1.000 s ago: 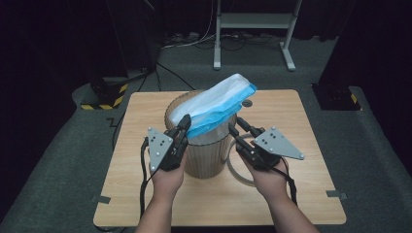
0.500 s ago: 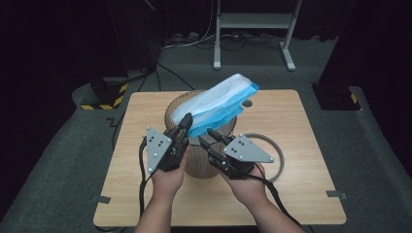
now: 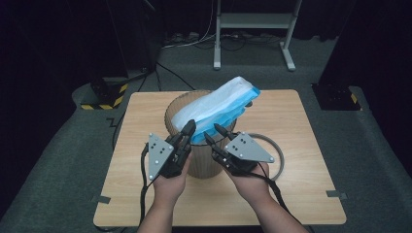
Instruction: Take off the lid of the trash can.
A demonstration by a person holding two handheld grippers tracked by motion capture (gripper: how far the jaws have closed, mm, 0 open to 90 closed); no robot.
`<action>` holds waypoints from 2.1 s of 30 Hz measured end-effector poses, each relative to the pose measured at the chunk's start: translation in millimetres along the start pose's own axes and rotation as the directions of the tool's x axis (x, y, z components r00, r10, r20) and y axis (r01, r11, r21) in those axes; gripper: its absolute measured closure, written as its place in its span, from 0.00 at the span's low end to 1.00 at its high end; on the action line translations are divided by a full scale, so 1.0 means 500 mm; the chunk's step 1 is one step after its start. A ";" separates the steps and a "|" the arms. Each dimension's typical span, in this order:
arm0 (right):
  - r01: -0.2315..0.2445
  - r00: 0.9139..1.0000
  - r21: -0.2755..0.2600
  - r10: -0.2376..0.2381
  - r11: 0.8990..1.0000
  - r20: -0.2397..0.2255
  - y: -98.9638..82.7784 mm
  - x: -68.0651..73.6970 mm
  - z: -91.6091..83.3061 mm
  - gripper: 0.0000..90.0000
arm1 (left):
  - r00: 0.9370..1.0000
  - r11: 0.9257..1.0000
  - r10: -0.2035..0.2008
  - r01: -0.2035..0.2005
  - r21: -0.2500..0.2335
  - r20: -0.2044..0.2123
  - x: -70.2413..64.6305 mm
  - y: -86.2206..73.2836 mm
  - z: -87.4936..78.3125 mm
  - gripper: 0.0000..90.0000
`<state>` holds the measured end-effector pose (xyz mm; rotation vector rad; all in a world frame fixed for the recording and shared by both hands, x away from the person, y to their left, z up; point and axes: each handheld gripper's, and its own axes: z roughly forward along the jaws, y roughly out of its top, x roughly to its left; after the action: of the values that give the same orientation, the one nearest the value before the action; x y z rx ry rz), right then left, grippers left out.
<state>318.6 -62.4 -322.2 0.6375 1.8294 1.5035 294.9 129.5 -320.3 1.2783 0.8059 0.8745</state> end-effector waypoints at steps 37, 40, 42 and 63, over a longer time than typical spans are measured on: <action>-0.089 0.943 0.099 0.052 0.991 0.330 -0.059 -0.224 0.040 0.91 | 0.962 0.983 -0.027 0.075 0.167 -0.273 0.170 -0.123 -0.082 1.00; -0.092 0.948 0.084 0.061 0.992 0.312 -0.058 -0.209 0.033 0.78 | 0.972 0.983 -0.025 0.066 0.171 -0.233 0.139 -0.136 -0.079 1.00; -0.099 0.951 0.078 0.072 0.992 0.301 -0.056 -0.202 0.024 0.73 | 0.977 0.983 -0.029 0.067 0.171 -0.211 0.121 -0.143 -0.082 1.00; -0.107 0.985 -0.058 0.114 0.993 0.127 -0.003 -0.102 -0.067 0.66 | 0.997 0.974 0.016 0.002 0.226 -0.079 0.005 -0.210 -0.078 1.00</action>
<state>326.5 -122.0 -310.6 0.8044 1.6757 1.5378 271.6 141.4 -429.2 1.4522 0.9872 0.8624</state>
